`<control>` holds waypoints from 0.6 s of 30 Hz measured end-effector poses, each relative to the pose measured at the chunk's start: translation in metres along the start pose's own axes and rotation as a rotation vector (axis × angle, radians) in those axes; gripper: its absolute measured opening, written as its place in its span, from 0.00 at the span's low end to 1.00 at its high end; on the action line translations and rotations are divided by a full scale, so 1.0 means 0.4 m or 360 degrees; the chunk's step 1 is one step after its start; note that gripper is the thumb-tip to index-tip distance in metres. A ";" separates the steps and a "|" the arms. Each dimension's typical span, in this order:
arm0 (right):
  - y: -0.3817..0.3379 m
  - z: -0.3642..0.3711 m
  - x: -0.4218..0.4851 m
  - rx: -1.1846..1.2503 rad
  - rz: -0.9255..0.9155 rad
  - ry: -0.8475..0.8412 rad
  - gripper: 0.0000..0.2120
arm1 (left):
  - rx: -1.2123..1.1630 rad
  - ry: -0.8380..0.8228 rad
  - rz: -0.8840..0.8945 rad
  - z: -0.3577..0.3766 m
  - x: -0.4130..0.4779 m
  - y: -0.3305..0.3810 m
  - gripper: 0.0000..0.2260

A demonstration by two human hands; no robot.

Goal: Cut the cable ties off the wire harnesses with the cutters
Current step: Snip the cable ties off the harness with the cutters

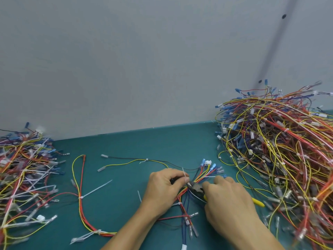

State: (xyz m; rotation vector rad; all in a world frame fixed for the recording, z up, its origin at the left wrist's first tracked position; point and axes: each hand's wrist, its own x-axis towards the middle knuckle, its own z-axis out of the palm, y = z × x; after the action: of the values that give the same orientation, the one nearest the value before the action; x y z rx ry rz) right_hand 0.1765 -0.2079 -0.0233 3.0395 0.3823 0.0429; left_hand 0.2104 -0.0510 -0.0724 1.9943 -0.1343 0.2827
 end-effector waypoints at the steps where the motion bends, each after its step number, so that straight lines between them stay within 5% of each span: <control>1: 0.000 -0.002 0.000 -0.0011 -0.0008 -0.0011 0.13 | 0.0007 0.0008 0.0022 -0.001 0.001 0.000 0.05; 18: -0.001 0.000 -0.002 -0.0086 0.0039 -0.0009 0.11 | 0.0118 -0.0016 0.0113 -0.003 0.001 0.001 0.04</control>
State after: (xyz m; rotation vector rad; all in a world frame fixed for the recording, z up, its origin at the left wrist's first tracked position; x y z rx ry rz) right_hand 0.1756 -0.2075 -0.0232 2.9903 0.3378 0.0457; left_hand 0.2106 -0.0501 -0.0715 2.0675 -0.2042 0.3275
